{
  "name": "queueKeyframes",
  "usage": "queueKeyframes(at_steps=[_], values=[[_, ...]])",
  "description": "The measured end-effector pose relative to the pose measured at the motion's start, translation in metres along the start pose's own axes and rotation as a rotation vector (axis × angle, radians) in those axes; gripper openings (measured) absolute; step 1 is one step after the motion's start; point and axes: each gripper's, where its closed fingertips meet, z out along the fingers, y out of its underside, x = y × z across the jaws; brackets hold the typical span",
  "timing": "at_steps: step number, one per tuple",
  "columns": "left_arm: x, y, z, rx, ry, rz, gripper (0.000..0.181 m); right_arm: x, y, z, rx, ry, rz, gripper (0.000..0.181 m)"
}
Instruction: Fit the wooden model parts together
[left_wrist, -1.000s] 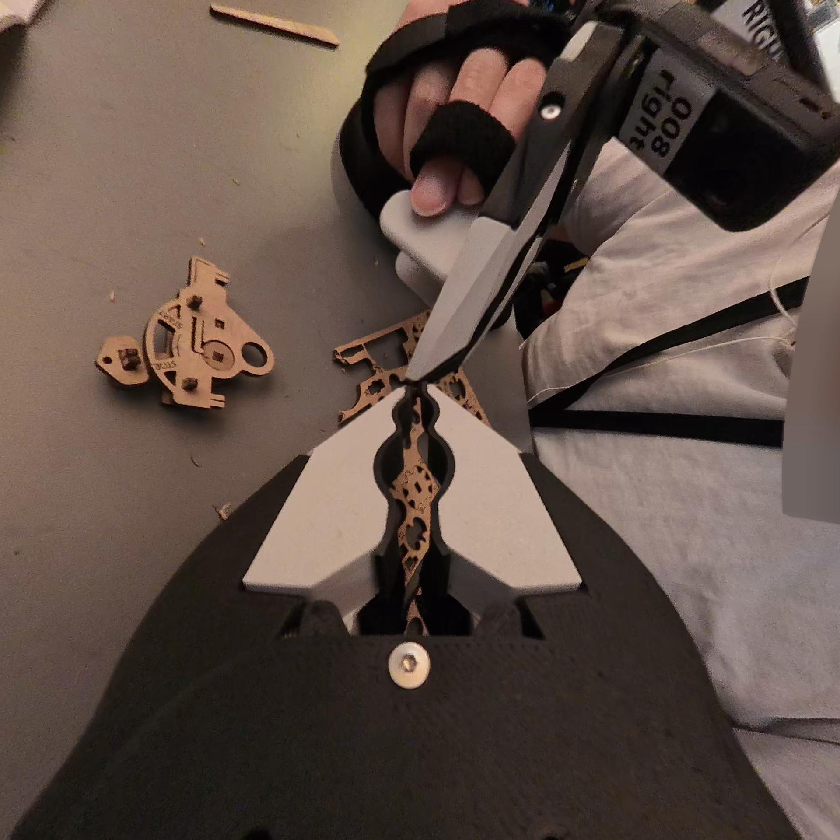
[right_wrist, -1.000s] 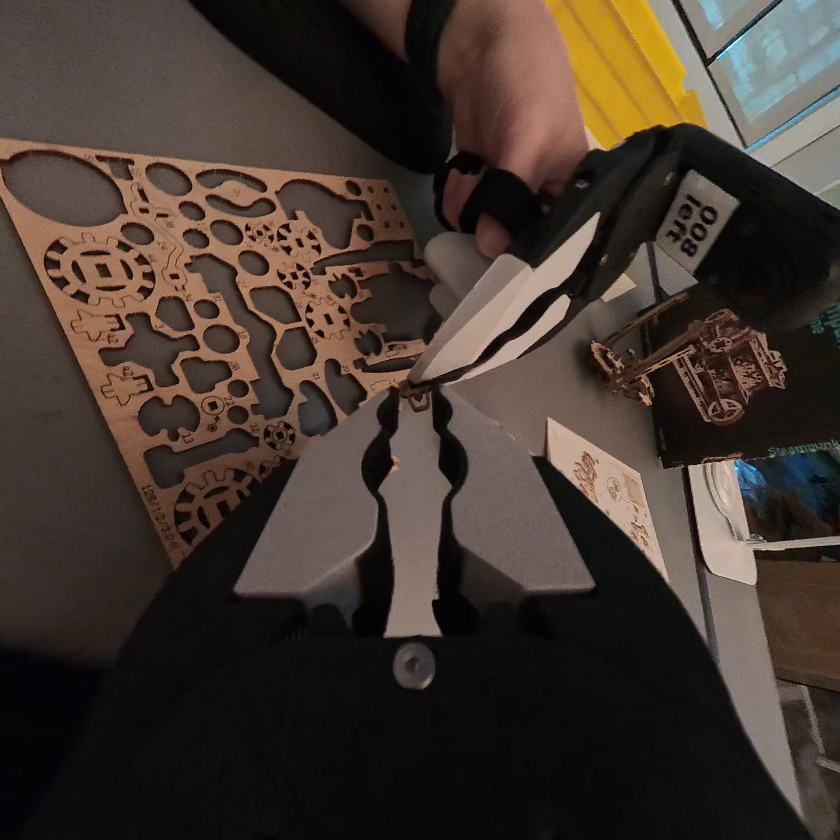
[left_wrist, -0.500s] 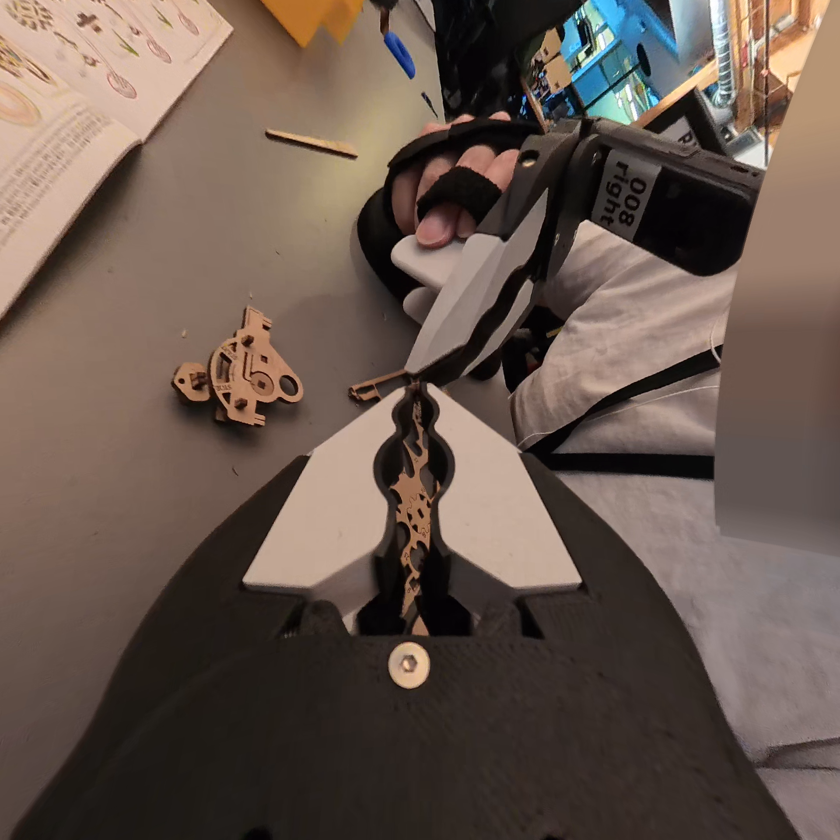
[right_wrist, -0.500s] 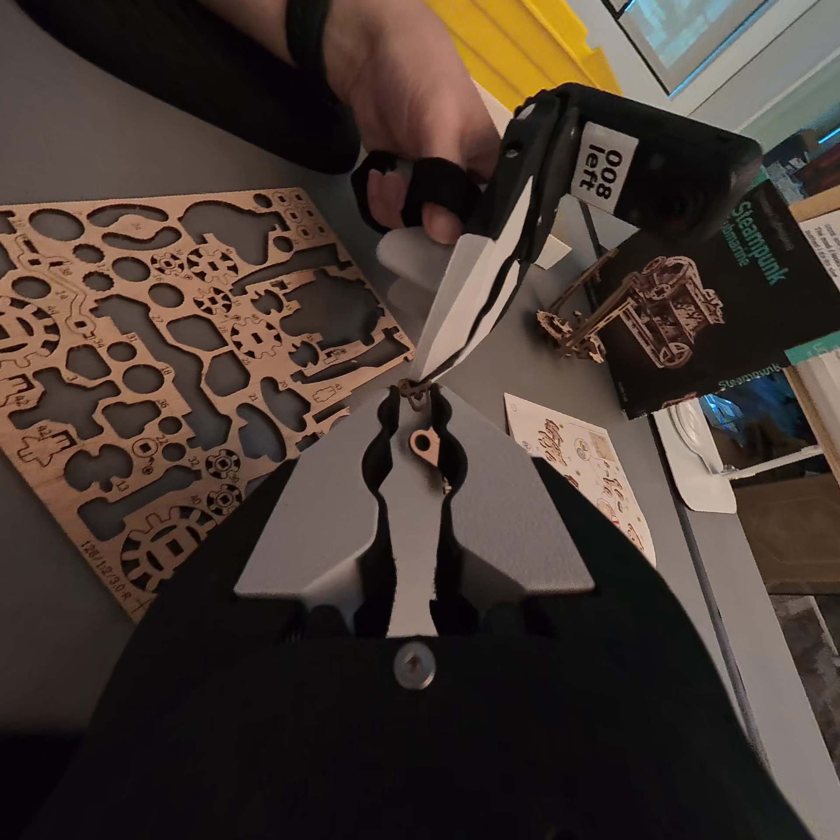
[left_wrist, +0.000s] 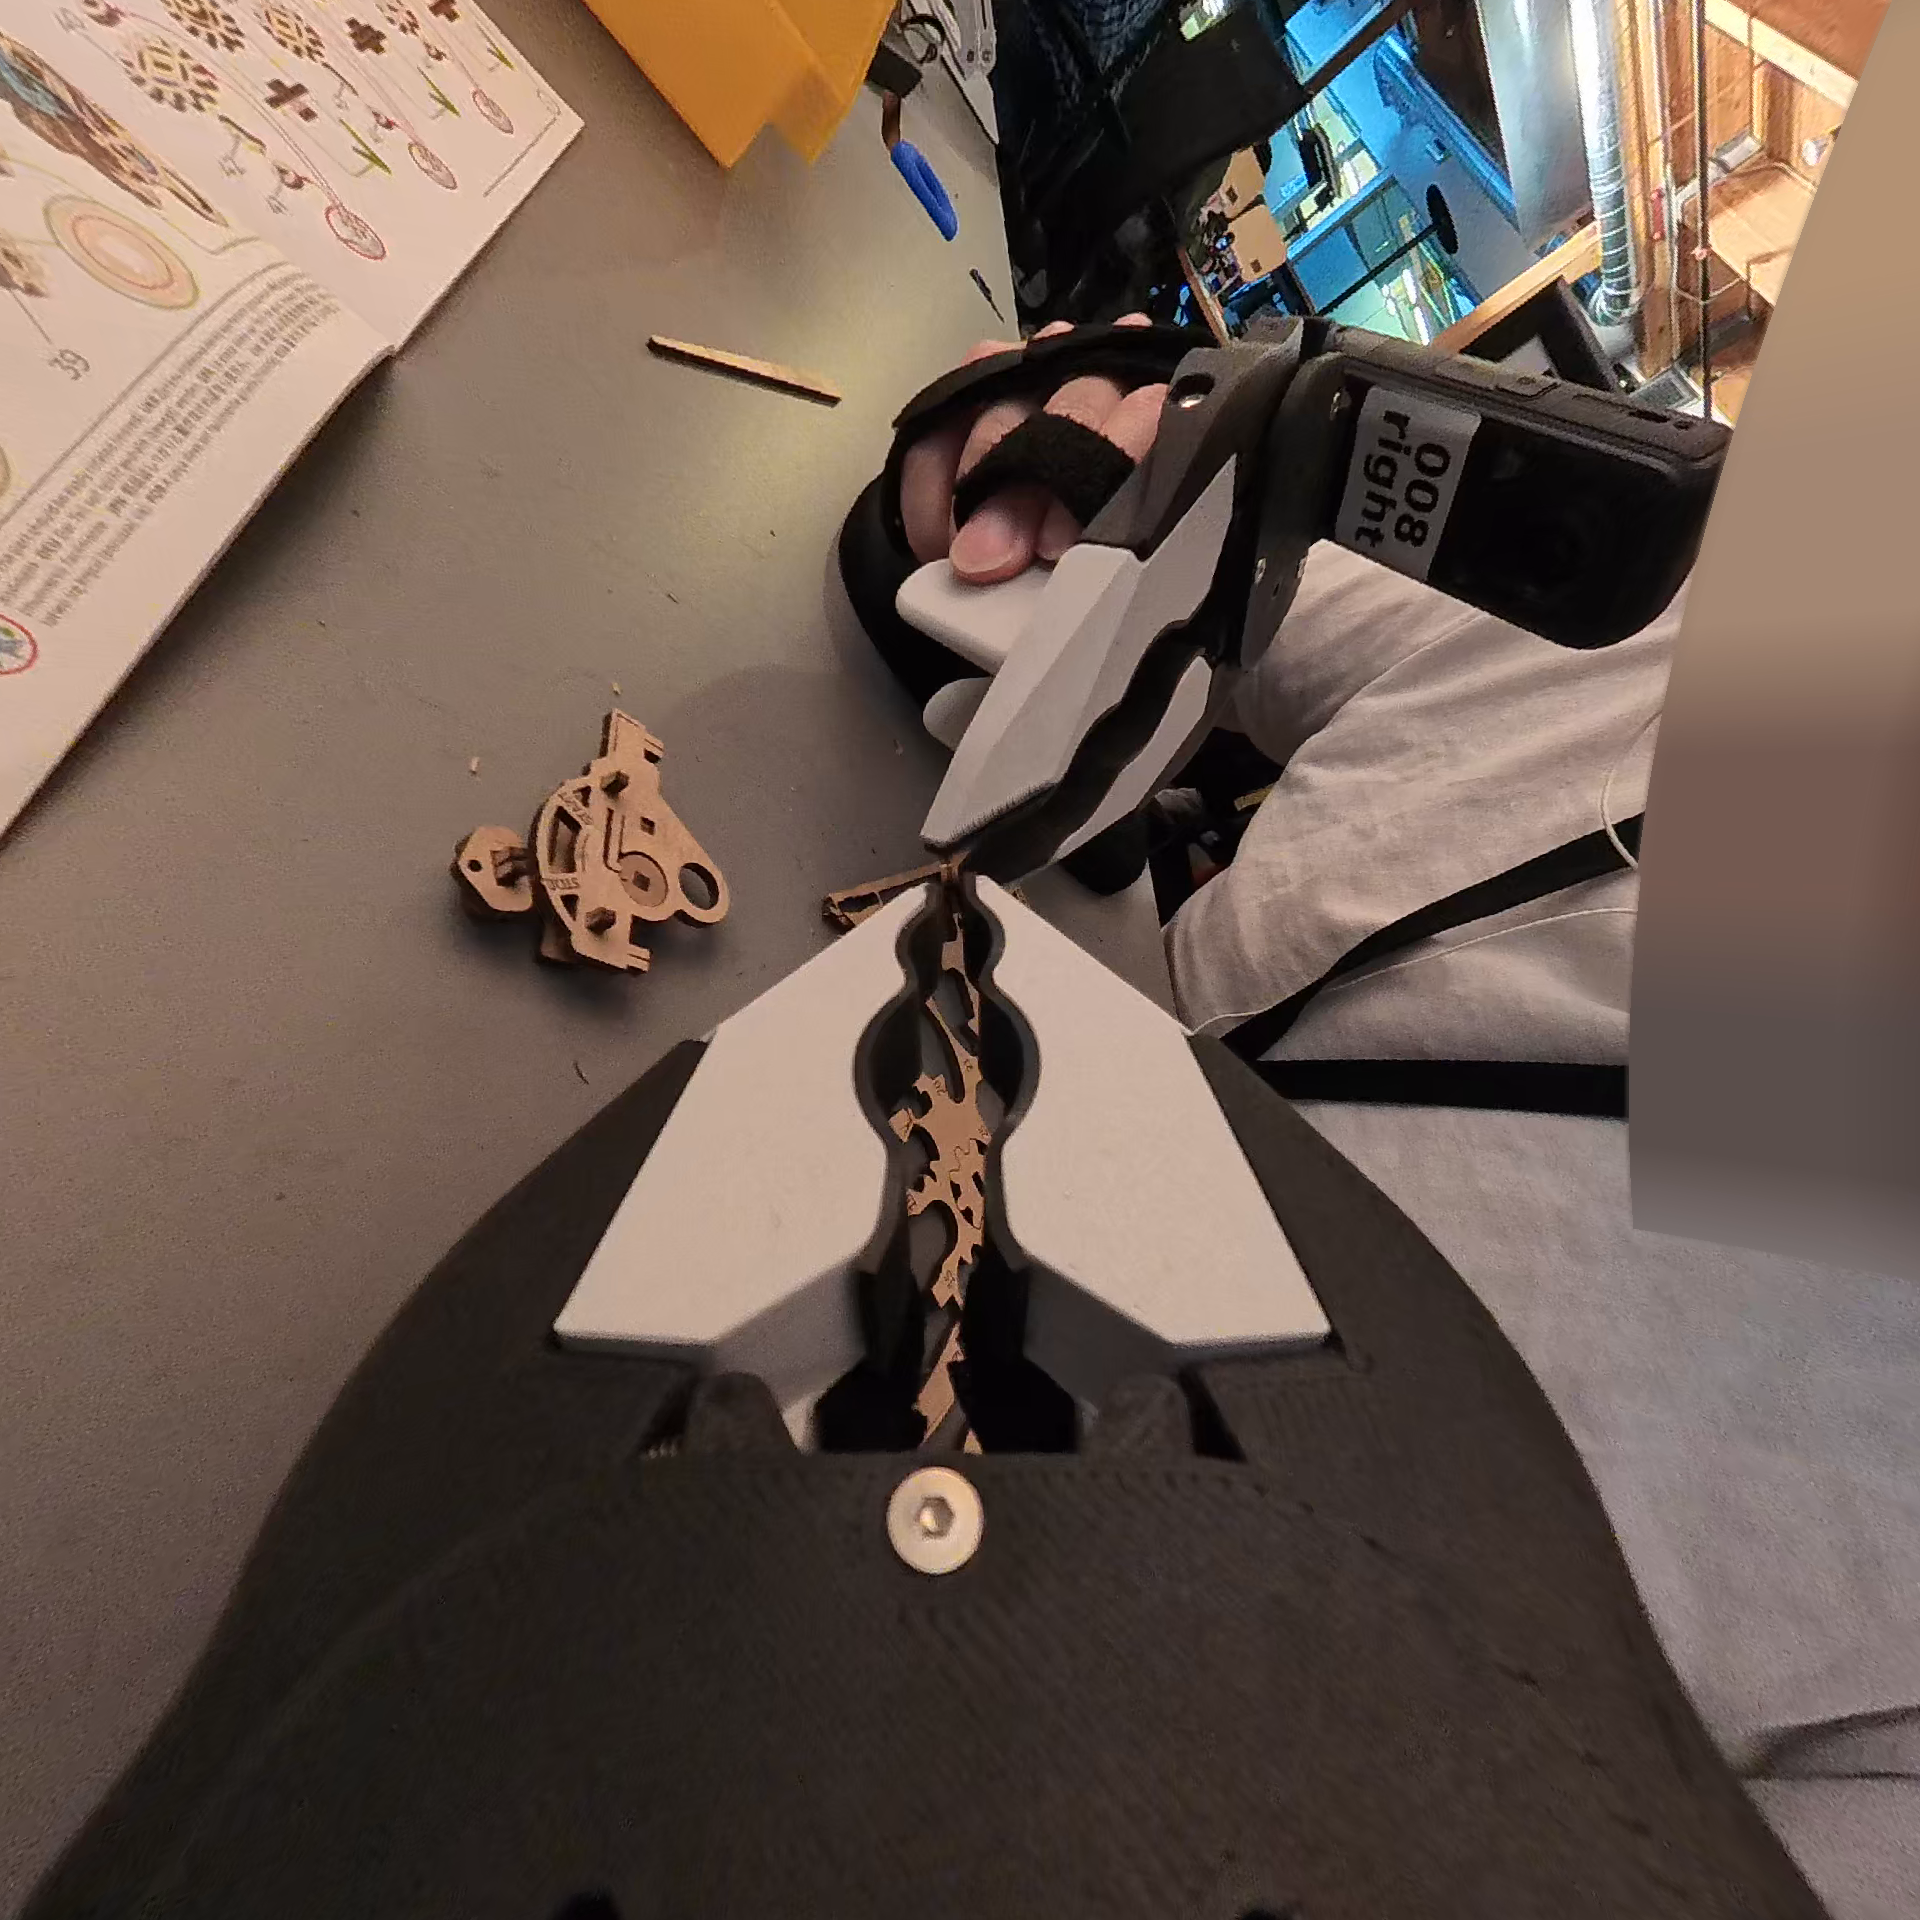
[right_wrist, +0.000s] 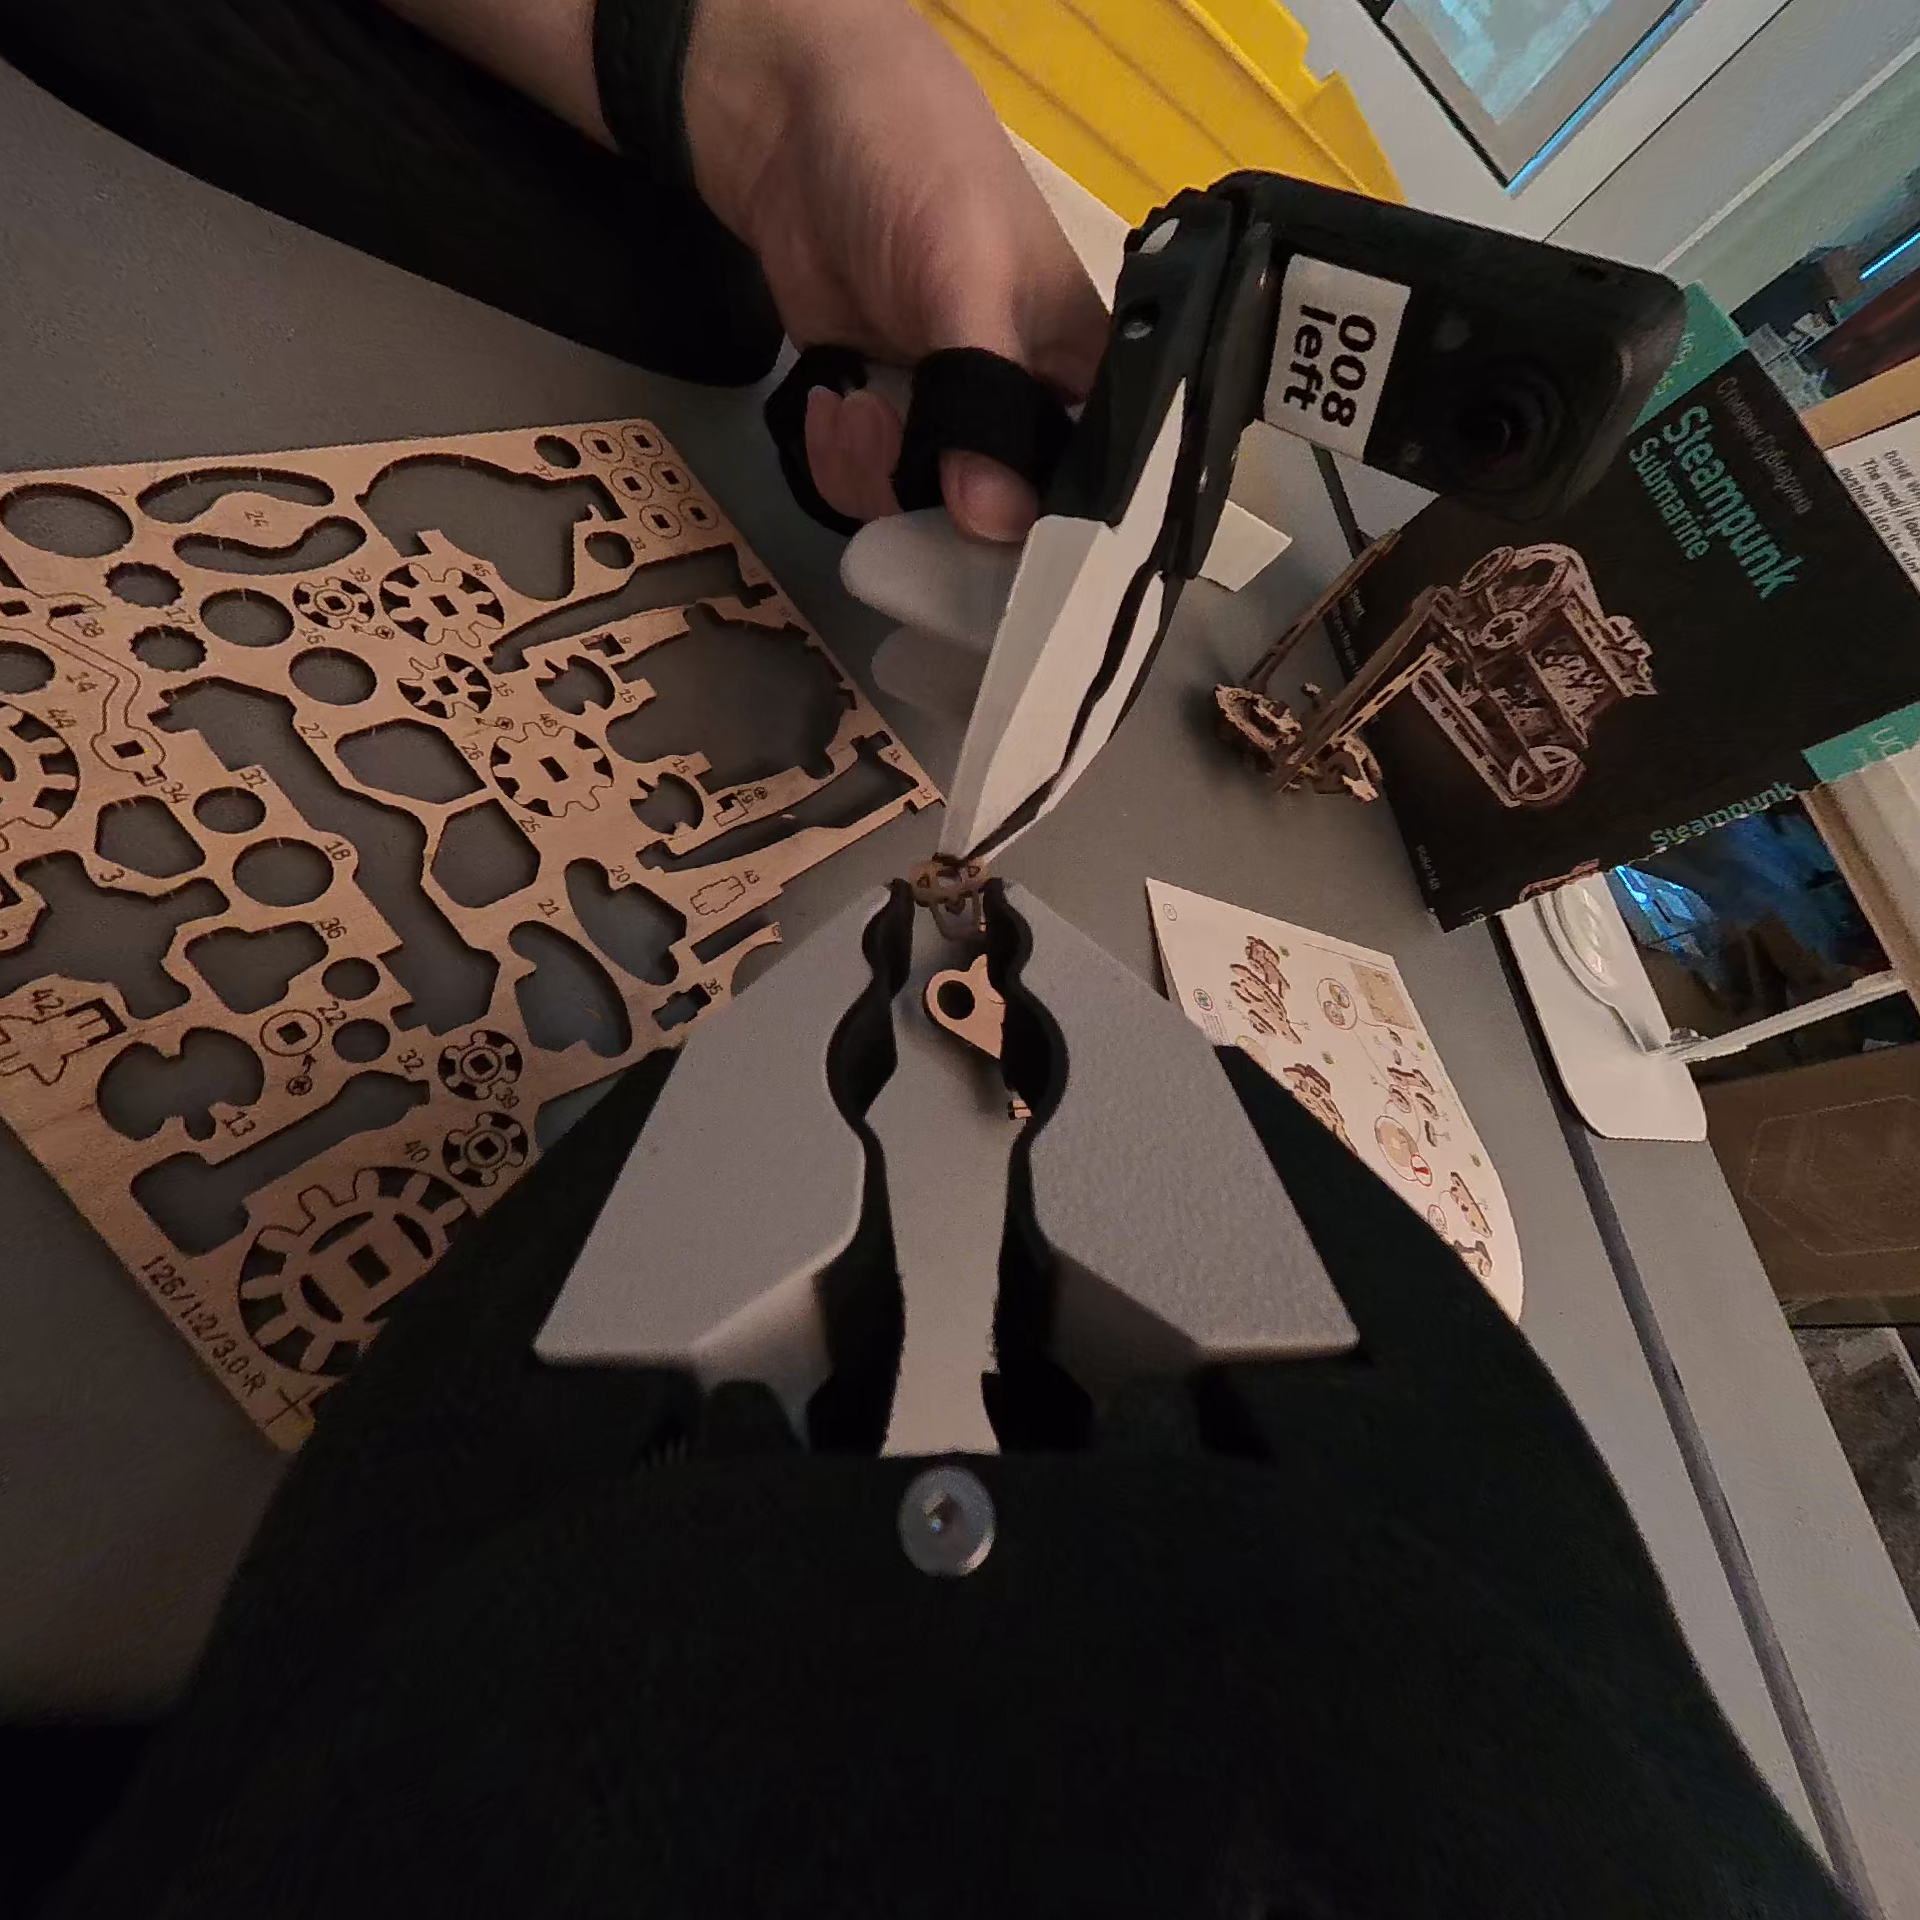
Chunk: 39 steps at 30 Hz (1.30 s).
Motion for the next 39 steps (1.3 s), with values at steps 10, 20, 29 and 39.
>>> queueKeyframes(at_steps=[10,20,29,39], values=[[-0.006,-0.005,-0.007,0.039,-0.006,-0.01,0.0,0.011,0.006,-0.001,-0.007,0.048,0.035,0.011],[-0.007,-0.02,-0.004,0.146,-0.041,-0.003,0.018,0.034,0.006,-0.005,0.001,0.155,0.137,0.011],[-0.022,-0.042,-0.036,0.267,-0.174,0.061,0.011,0.052,0.013,-0.006,-0.029,0.256,0.199,0.012],[-0.005,-0.039,-0.009,0.286,-0.078,0.023,0.012,0.051,0.004,-0.003,-0.005,0.262,0.203,0.011]])
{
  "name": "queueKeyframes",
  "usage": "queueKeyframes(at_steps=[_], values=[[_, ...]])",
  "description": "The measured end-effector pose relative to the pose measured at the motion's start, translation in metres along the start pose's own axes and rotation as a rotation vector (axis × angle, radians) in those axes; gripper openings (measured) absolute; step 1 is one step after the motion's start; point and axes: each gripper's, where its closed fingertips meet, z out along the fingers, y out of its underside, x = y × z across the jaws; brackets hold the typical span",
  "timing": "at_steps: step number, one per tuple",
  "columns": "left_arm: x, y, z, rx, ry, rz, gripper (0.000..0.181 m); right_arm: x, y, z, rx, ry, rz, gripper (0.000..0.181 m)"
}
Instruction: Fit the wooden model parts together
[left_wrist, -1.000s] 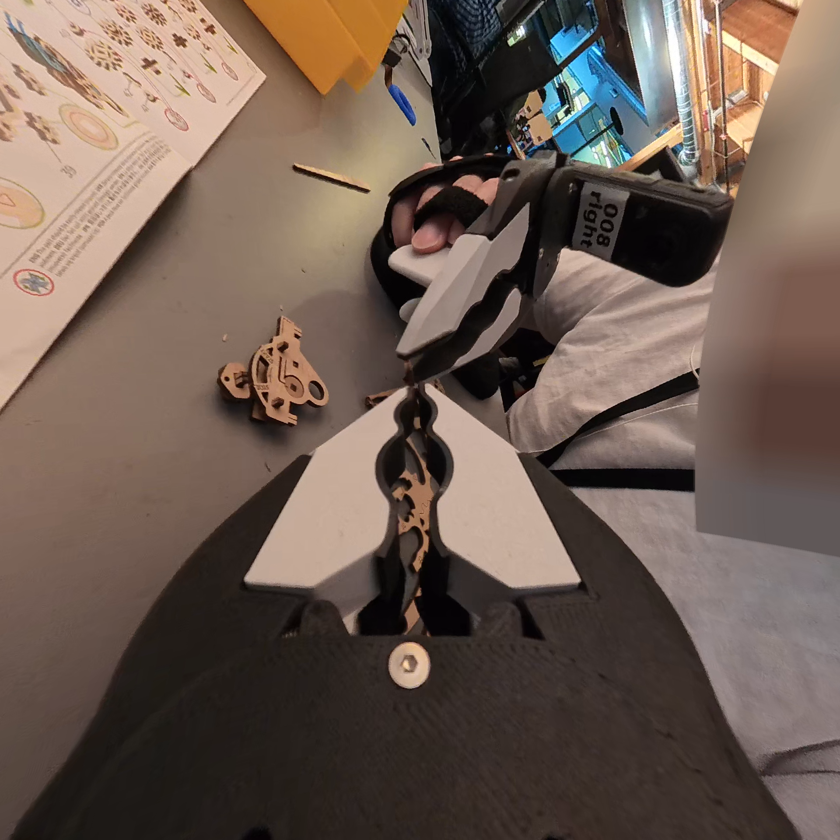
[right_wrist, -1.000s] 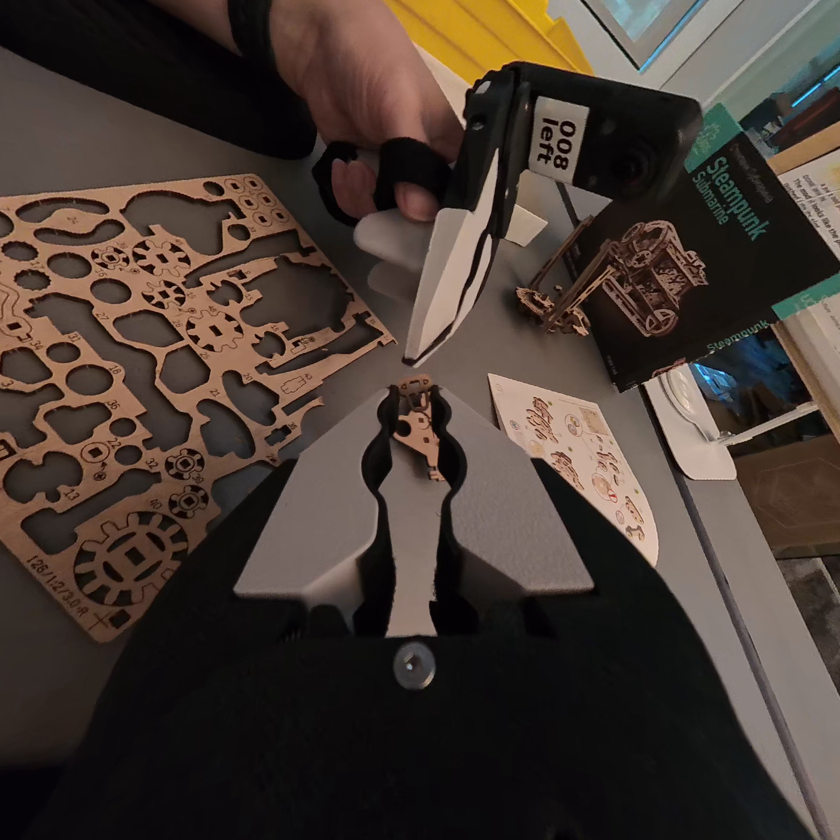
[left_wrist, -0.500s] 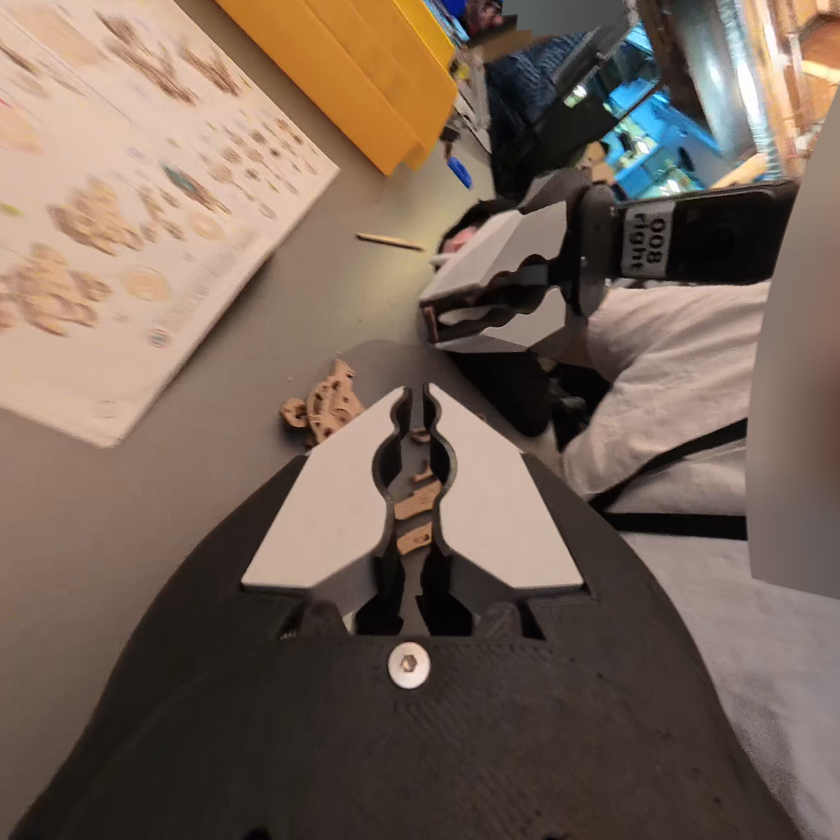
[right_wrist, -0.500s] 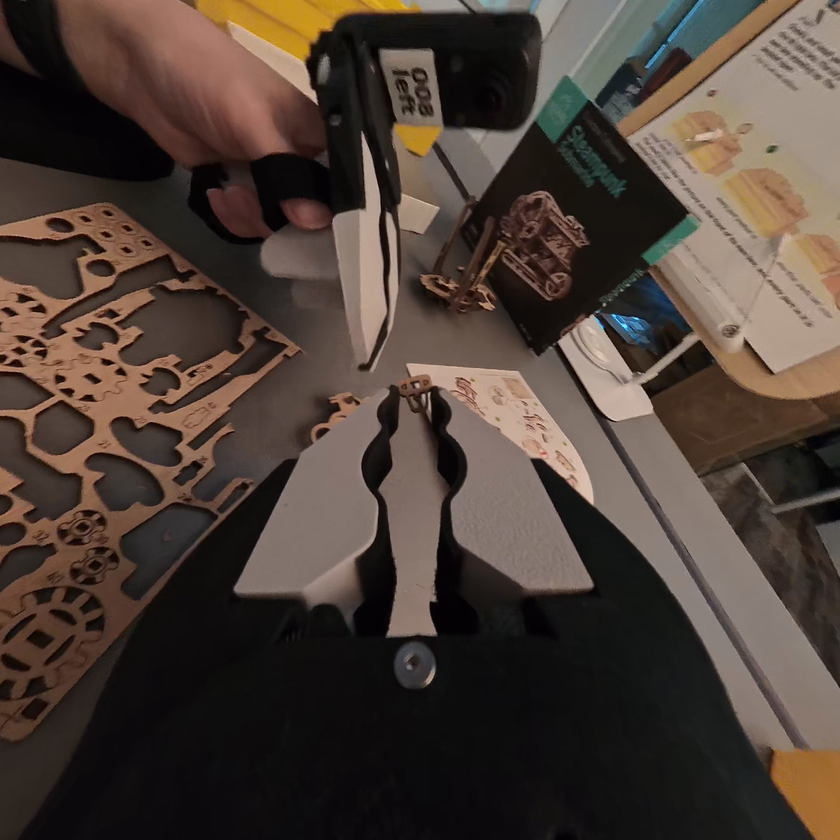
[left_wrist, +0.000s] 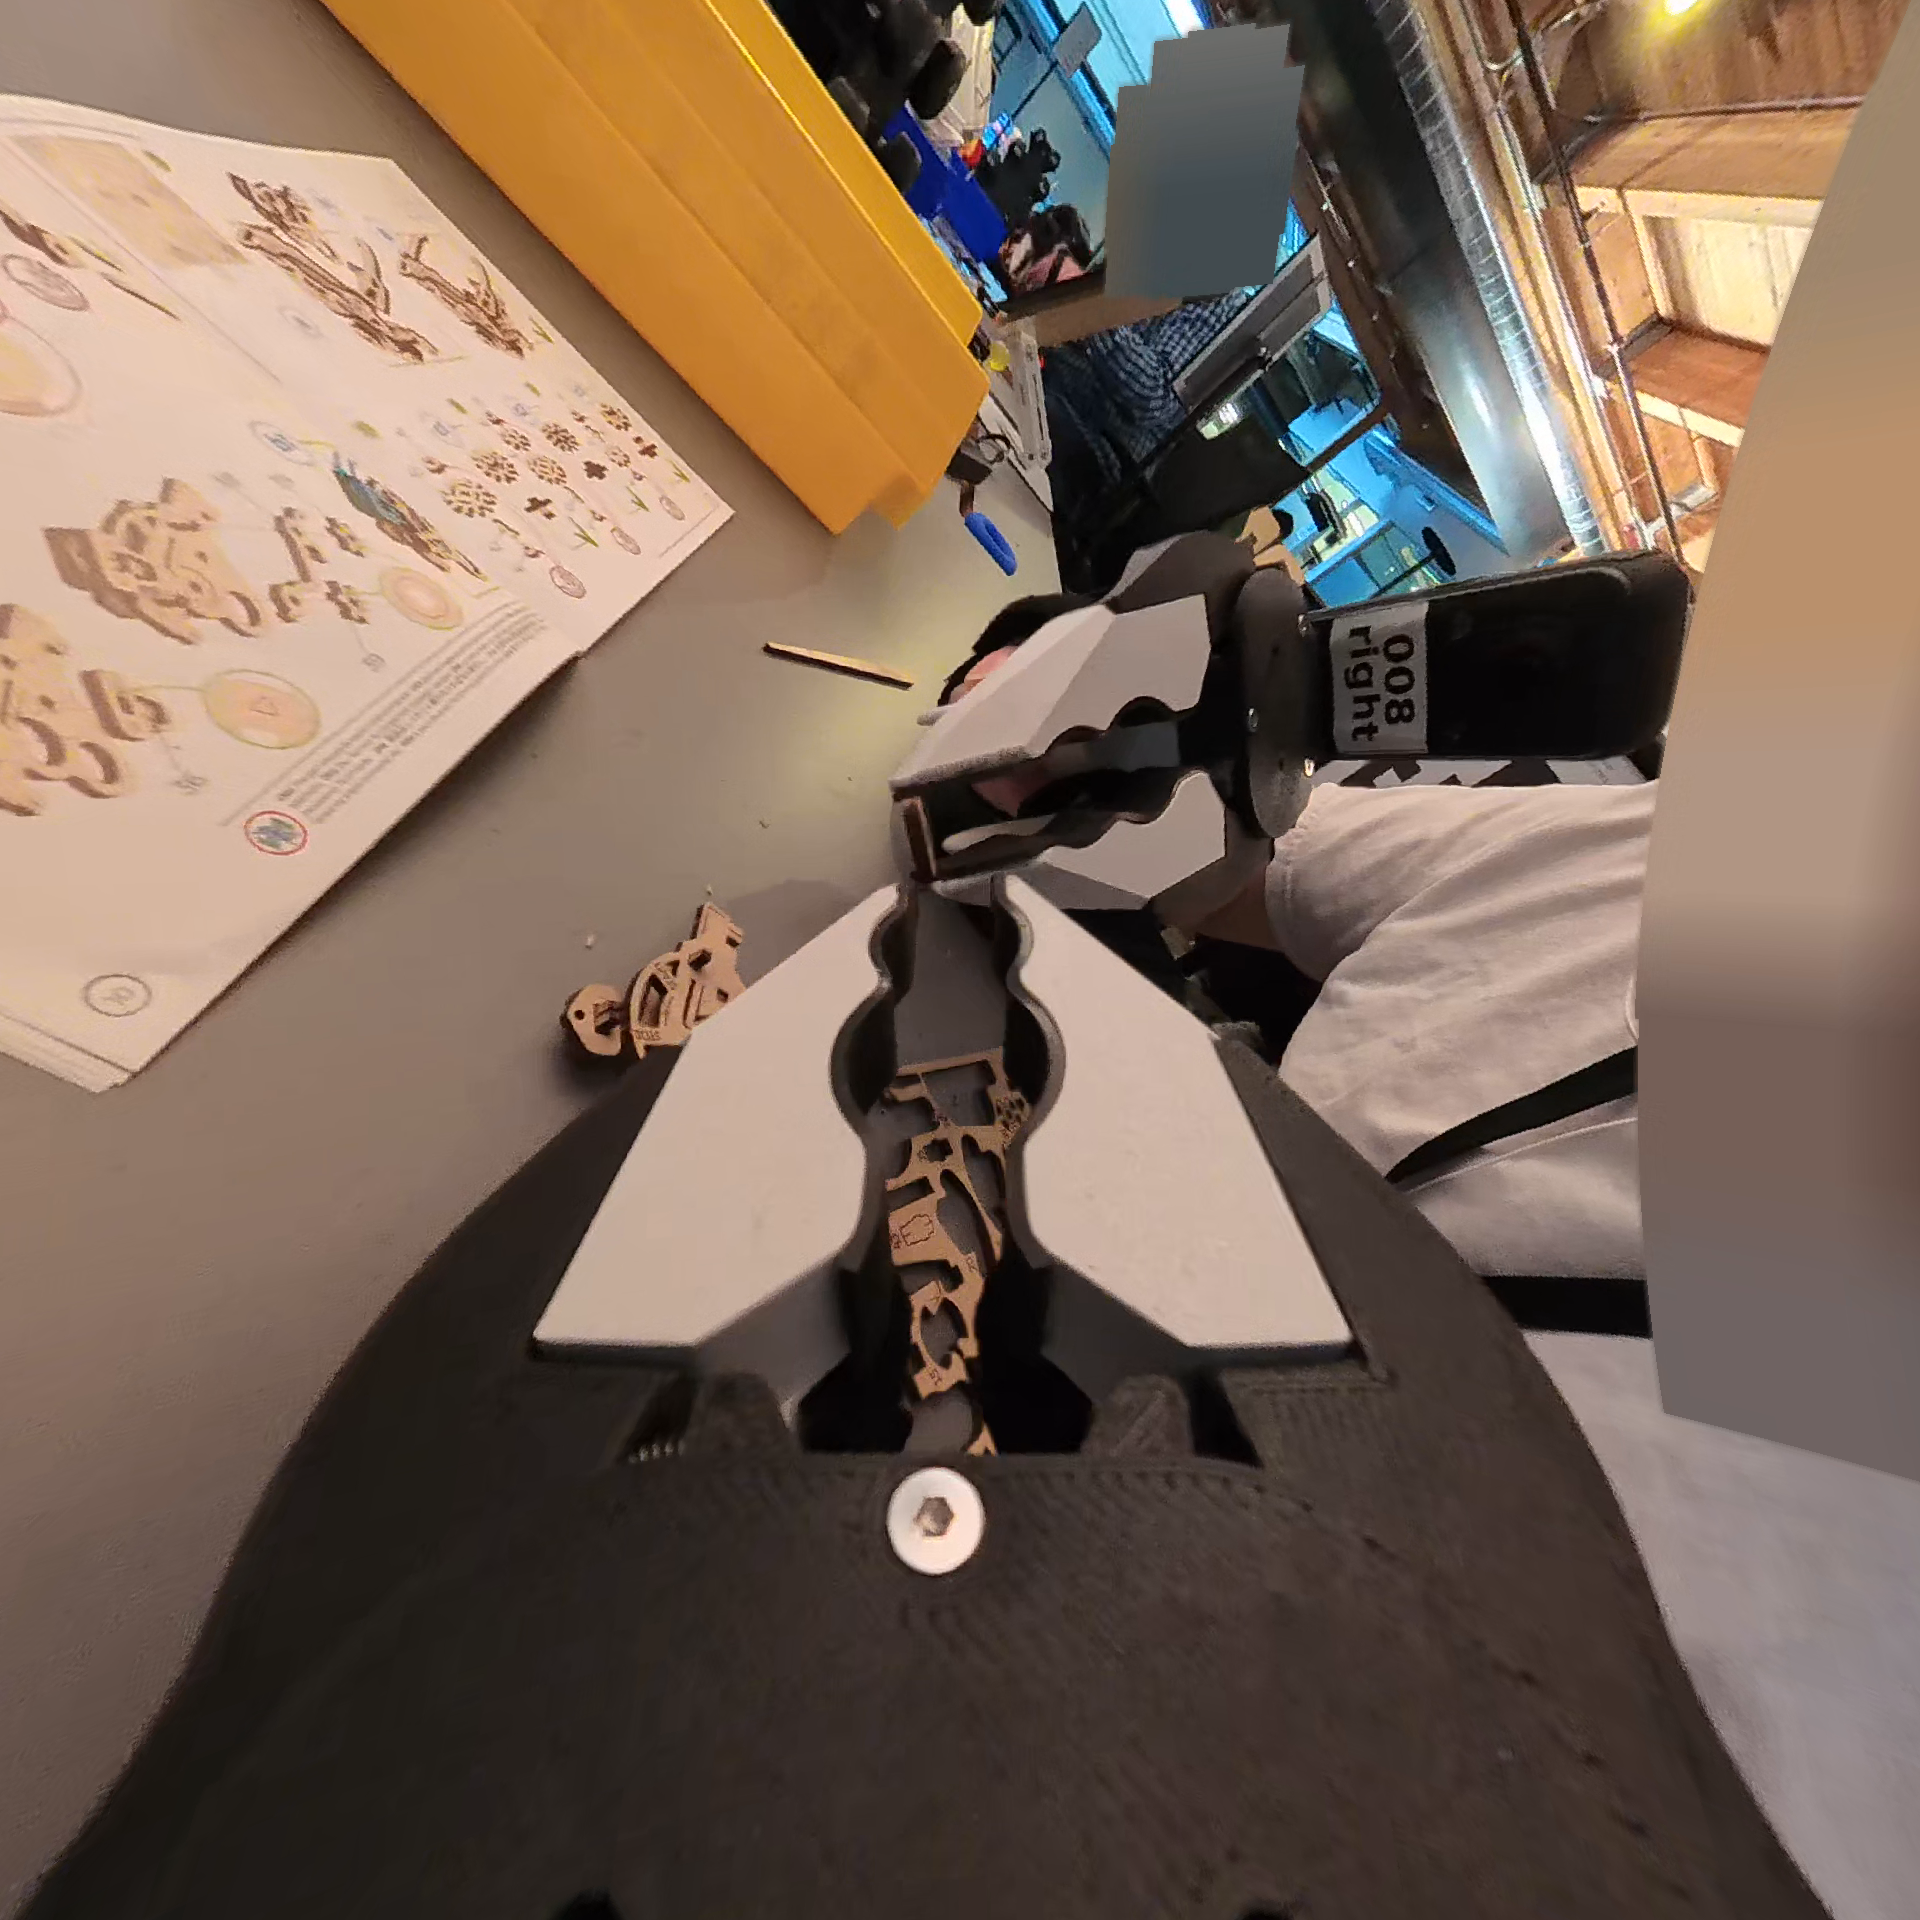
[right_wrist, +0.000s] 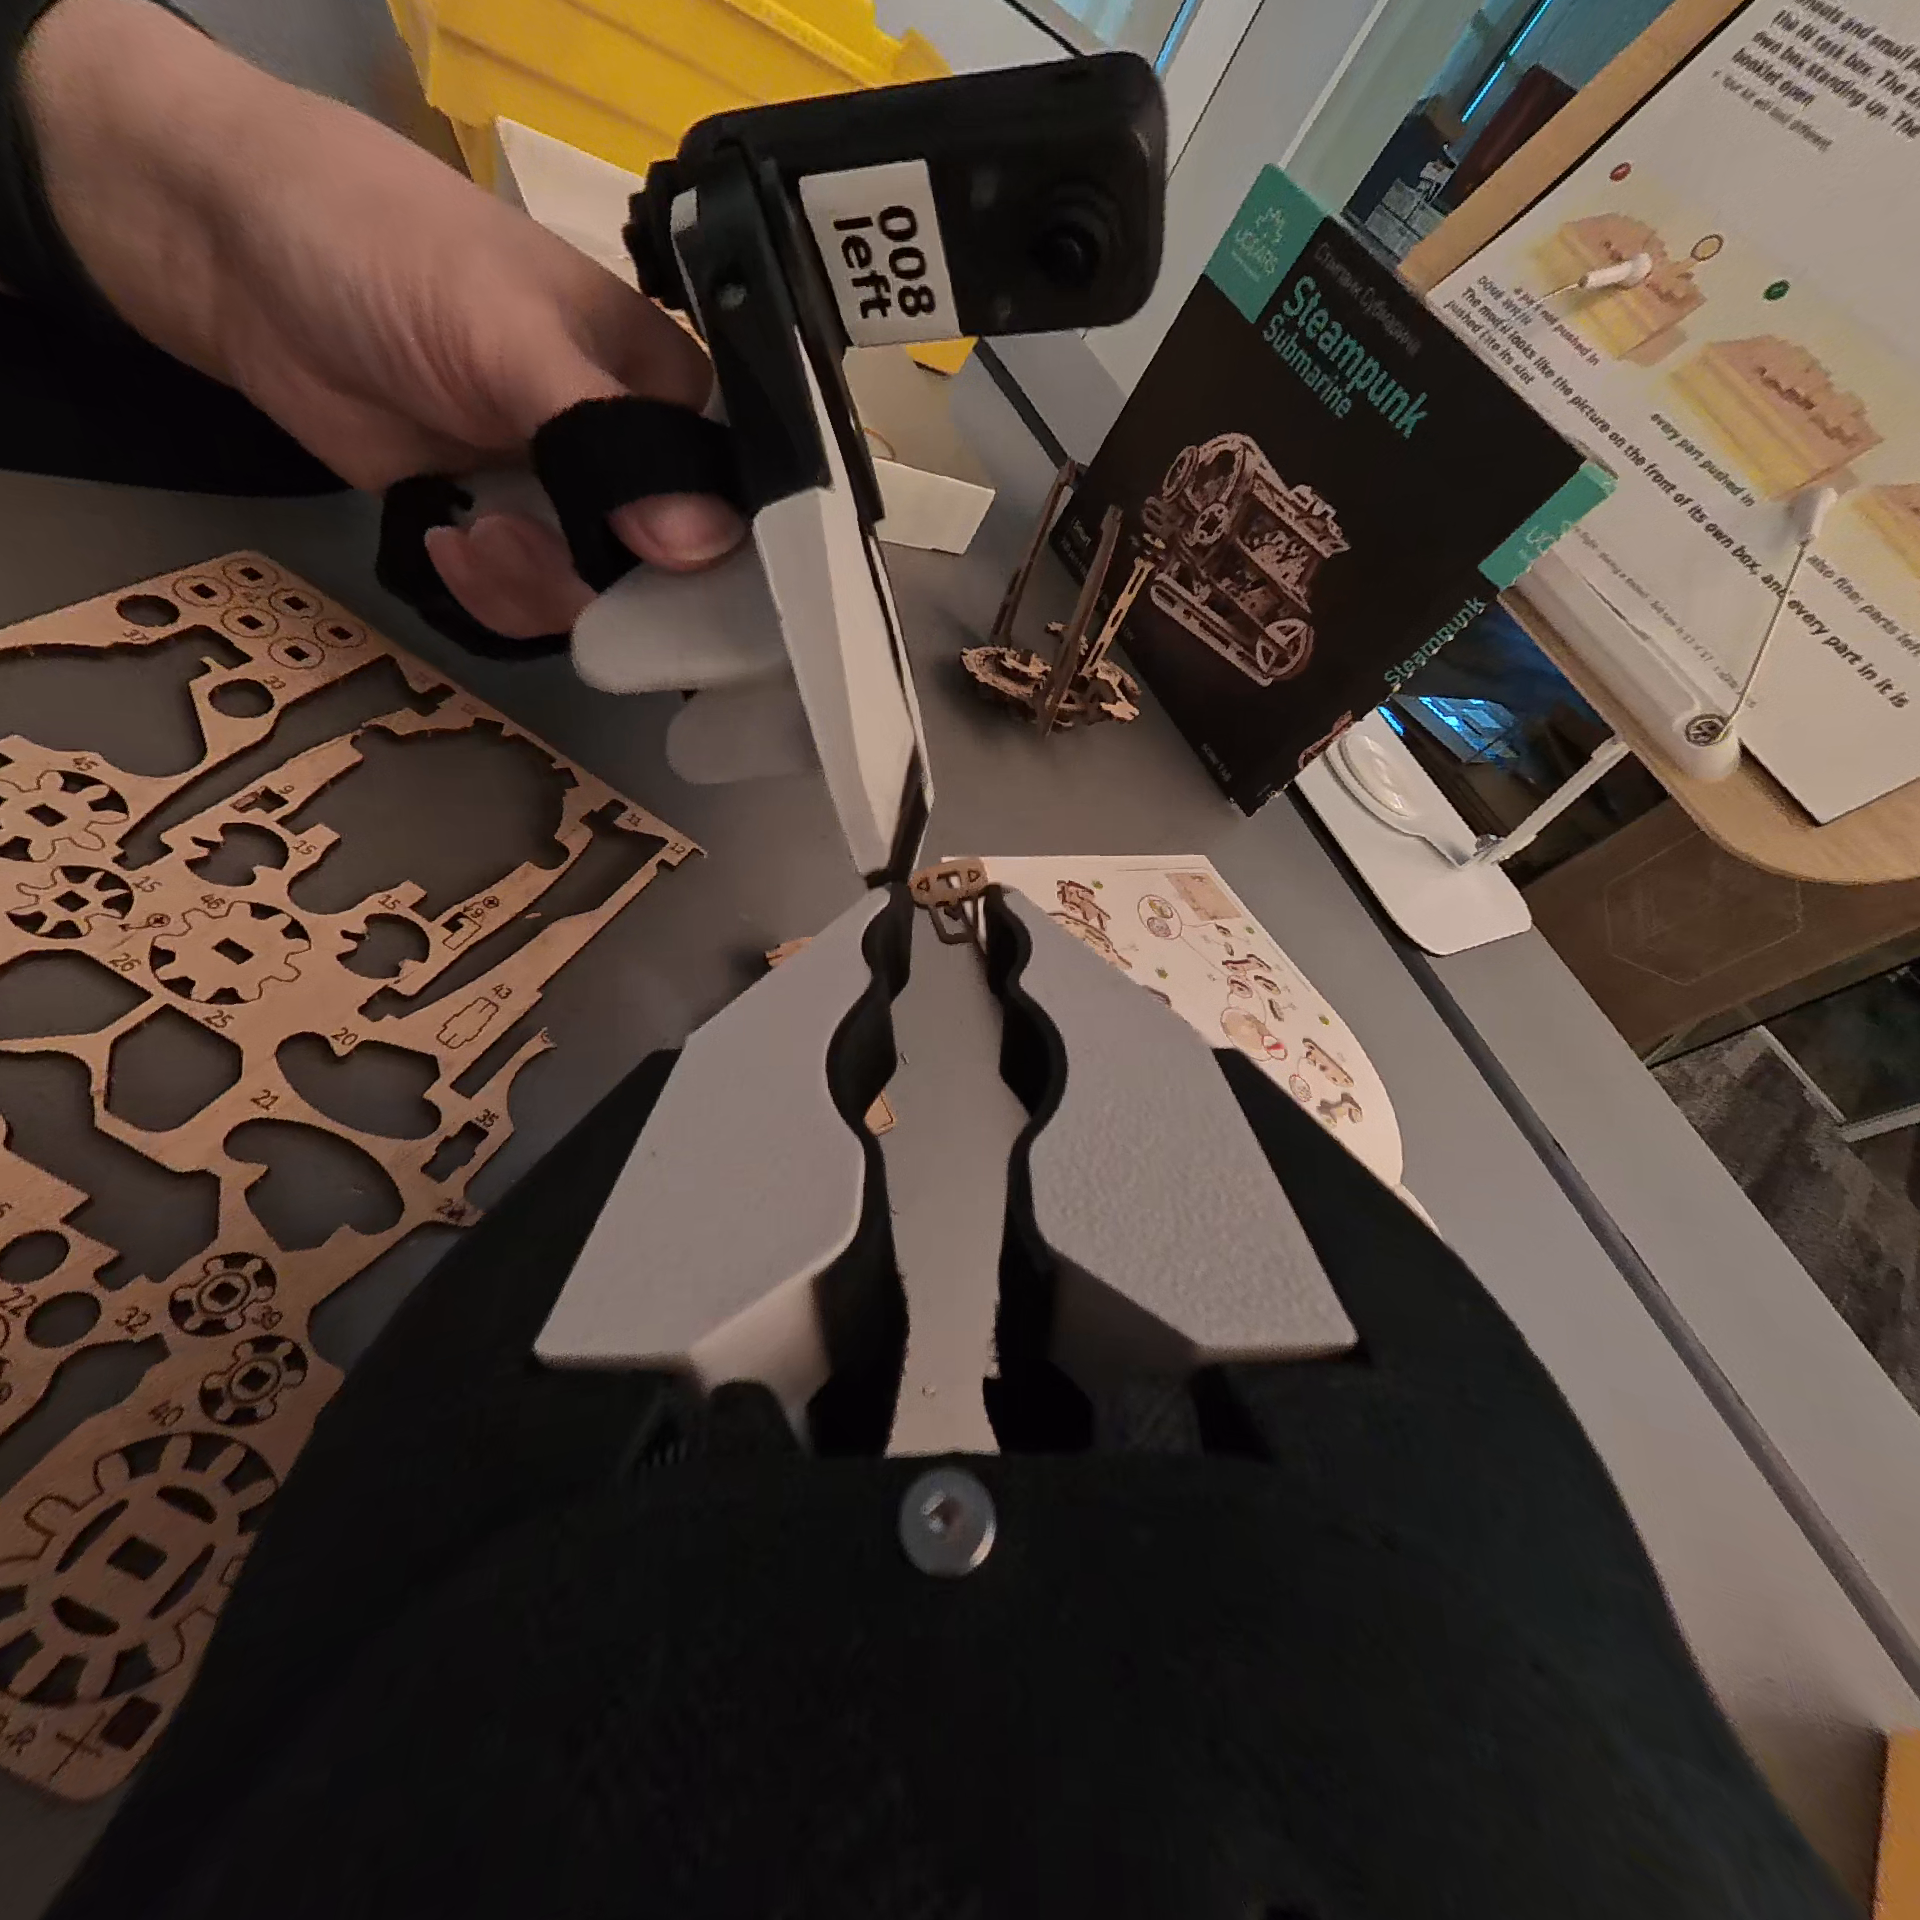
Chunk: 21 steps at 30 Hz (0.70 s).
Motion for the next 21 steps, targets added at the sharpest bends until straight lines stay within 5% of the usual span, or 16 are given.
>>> queueKeyframes(at_steps=[21], values=[[-0.004,-0.003,-0.016,-0.034,0.023,0.0,0.001,-0.011,0.003,-0.006,0.021,-0.148,0.072,0.001]])
